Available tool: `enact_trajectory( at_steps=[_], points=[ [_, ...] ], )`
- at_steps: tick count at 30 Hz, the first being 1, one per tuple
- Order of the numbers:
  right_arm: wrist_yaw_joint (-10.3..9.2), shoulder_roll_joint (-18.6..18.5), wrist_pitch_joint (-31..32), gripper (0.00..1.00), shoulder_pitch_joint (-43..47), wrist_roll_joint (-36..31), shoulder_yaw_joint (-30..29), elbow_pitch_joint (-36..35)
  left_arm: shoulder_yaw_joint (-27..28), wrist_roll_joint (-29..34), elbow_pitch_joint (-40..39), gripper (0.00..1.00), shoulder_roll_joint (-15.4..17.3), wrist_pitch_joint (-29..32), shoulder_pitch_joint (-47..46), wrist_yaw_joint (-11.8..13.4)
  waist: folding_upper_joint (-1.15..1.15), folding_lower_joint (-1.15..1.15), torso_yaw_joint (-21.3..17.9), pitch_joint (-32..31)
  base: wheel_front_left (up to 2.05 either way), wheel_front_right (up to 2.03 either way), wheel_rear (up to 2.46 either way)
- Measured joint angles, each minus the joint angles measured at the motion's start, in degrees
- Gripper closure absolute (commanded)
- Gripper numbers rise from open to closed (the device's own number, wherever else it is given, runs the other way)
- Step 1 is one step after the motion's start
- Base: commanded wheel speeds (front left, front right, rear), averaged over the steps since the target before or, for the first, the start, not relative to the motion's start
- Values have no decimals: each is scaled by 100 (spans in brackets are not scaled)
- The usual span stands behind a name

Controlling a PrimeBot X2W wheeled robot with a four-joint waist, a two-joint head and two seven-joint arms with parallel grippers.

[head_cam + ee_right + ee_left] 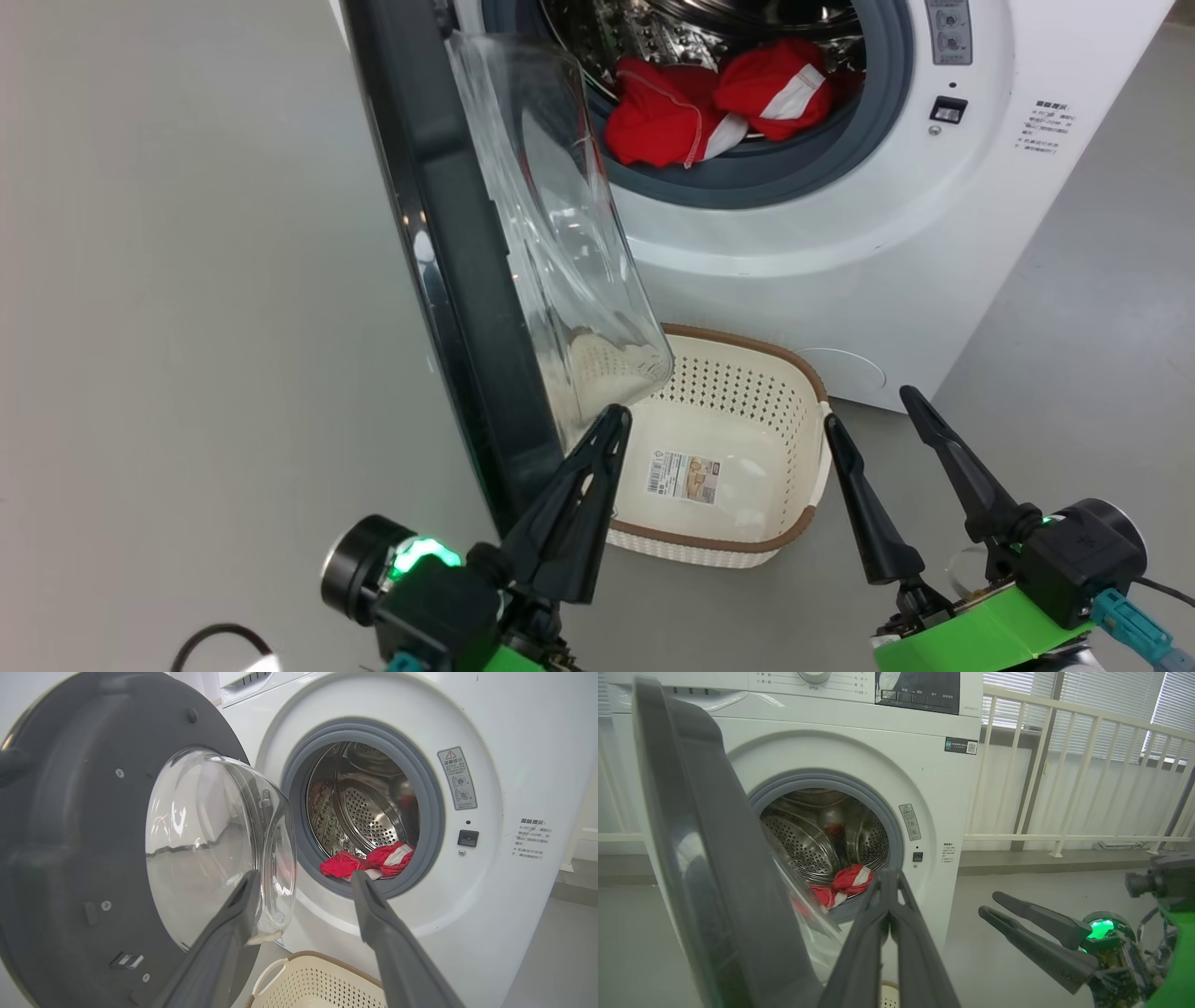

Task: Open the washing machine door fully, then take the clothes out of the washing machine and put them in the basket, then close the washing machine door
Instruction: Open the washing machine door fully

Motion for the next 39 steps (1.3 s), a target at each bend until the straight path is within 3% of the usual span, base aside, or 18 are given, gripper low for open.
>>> enact_trajectory(
  at_steps=[20,39],
  points=[
    [0,-1,-23,0,-1,90,9,22,-43,-108,754,100,4,398,-1,120,0,0,-50,29,0,0,0],
    [0,-1,23,0,0,79,7,-55,233,-157,512,100,175,298,276,424,0,0,359,57,0,0,0]
  ],
)
